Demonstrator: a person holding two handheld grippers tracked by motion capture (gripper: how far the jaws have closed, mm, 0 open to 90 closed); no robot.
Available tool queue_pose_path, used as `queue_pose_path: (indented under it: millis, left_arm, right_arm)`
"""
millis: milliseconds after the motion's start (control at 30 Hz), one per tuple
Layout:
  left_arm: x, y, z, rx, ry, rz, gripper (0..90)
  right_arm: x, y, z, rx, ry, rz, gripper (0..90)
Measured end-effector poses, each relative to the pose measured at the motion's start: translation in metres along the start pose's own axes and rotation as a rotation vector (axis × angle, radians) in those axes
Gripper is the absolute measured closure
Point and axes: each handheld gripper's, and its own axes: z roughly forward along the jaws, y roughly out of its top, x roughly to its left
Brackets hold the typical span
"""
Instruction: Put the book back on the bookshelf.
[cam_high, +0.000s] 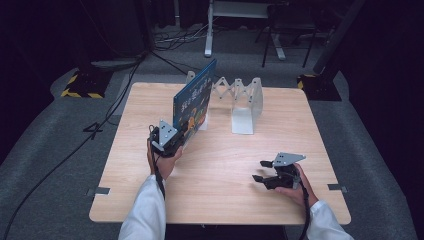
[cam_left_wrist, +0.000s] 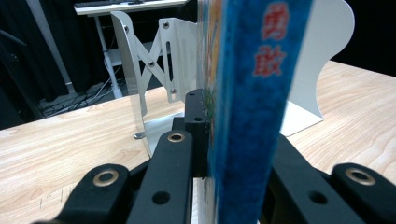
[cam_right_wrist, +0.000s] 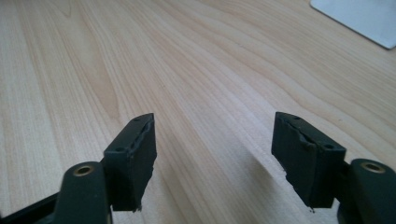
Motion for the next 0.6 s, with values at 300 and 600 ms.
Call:
queue_pose_path:
  millis: [300, 600]
  left_arm:
    - [0.000, -0.001, 0.015, 0.007, 0.061, -0.064, 82.5]
    - [-0.008, -0.003, 0.029, 0.024, 0.087, -0.052, 82.6]
  right_arm:
    - [0.006, 0.000, 0.005, 0.036, 0.013, -0.010, 27.2]
    - [0.009, -0.004, 0.006, 0.062, 0.000, -0.005, 25.8]
